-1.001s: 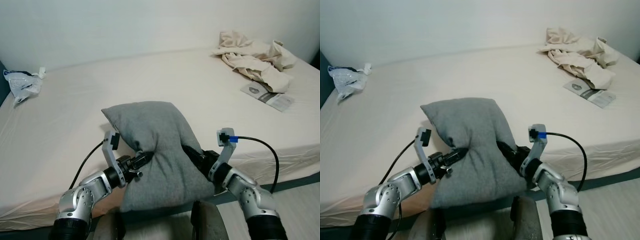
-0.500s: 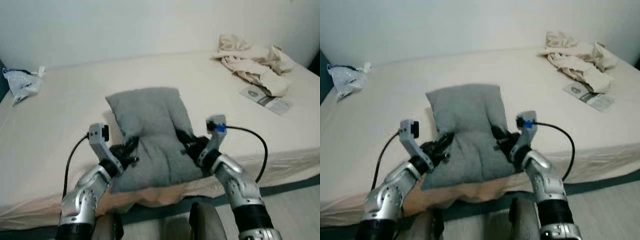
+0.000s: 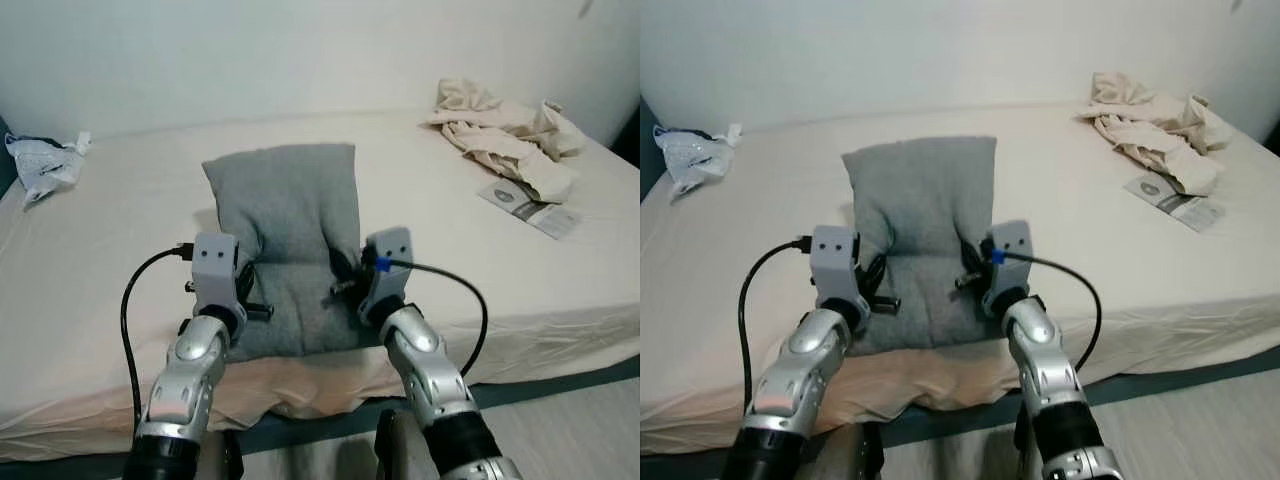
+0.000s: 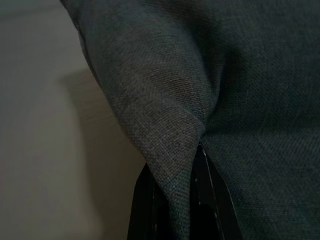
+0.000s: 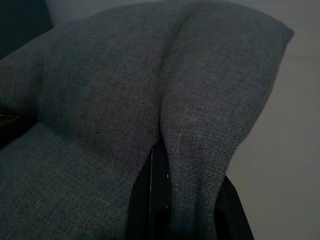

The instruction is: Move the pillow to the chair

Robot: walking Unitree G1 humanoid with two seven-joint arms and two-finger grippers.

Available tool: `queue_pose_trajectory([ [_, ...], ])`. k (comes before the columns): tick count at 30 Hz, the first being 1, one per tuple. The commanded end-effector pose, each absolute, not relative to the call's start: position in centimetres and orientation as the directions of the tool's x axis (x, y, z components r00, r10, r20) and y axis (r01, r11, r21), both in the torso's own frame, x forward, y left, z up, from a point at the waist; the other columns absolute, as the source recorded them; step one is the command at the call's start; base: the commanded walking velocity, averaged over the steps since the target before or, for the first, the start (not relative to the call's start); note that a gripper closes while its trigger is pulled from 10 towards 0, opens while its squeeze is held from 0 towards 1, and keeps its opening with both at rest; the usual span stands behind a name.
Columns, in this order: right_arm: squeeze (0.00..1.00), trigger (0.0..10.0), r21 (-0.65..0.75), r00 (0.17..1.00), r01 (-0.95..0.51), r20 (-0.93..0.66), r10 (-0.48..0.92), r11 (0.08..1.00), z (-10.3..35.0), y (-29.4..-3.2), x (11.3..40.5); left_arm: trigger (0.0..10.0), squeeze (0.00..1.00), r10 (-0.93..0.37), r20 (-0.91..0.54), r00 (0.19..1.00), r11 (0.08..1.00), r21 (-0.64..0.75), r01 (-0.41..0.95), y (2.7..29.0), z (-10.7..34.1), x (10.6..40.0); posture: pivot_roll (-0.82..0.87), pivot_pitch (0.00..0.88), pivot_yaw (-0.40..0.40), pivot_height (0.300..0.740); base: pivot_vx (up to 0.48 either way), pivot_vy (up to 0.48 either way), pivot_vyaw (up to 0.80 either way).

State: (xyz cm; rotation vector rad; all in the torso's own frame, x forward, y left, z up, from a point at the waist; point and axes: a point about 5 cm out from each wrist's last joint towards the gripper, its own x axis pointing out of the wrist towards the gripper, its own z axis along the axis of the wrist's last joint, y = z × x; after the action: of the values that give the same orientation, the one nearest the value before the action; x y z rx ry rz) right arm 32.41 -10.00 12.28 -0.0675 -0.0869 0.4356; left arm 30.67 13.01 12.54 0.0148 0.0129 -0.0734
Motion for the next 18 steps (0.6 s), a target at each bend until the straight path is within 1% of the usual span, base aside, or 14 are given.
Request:
queue_pose_trajectory([
  [1,0.0,10.0,-0.153,0.912,-0.375,0.114,0.394,0.914,12.5,-11.1,32.2,10.0,0.0,0.069,0.059,0.996,0.994,0.083,-0.074,15.5,13.2,30.6,0.04,0.046,-0.014,0.55,0.0,0.0,0.0],
  [3,0.0,10.0,-0.168,0.918,-0.361,0.11,0.382,0.917,12.1,-11.5,32.0,10.0,0.0,0.079,0.072,0.994,0.993,0.086,-0.085,15.6,13.1,30.5,0.04,0.043,-0.01,0.55,0.0,0.0,0.0],
  [5,0.0,10.0,-0.188,0.923,-0.353,0.088,0.374,0.917,11.3,-12.0,31.8,10.0,0.0,0.097,0.08,0.992,0.993,0.058,-0.101,15.6,12.7,30.3,0.04,0.041,-0.009,0.55,0.0,0.0,0.0],
  [7,0.0,10.0,-0.188,0.923,-0.353,0.088,0.374,0.917,11.3,-12.0,31.8,10.0,0.0,0.097,0.08,0.992,0.993,0.058,-0.101,15.6,12.7,30.3,0.04,0.041,-0.009,0.55,0.0,0.0,0.0],
  [8,0.0,10.0,-0.189,0.928,-0.344,0.079,0.363,0.92,10.9,-12.2,31.7,10.0,0.0,0.087,0.067,0.994,0.995,0.034,-0.089,15.5,12.4,30.3,0.04,0.037,-0.009,0.55,0.0,0.0,0.0],
  [11,0.0,10.0,-0.184,0.932,-0.337,0.072,0.354,0.923,10.6,-12.3,31.6,10.0,0.0,0.072,0.061,0.996,0.996,0.044,-0.075,15.4,12.0,30.2,0.03,0.034,-0.007,0.55,0.0,0.0,0.0],
  [13,0.0,10.0,-0.178,0.935,-0.328,0.08,0.346,0.928,10.0,-12.5,31.3,10.0,0.0,0.046,0.075,0.996,0.996,0.077,-0.052,15.2,11.5,29.9,0.04,0.031,-0.006,0.55,0.0,0.0,0.0],
  [18,0.0,10.0,-0.181,0.931,-0.332,0.096,0.353,0.926,10.1,-12.4,31.1,10.0,0.0,0.039,0.078,0.996,0.997,0.058,-0.044,15.1,11.4,29.8,0.04,0.031,-0.003,0.55,0.0,0.0,0.0],
])
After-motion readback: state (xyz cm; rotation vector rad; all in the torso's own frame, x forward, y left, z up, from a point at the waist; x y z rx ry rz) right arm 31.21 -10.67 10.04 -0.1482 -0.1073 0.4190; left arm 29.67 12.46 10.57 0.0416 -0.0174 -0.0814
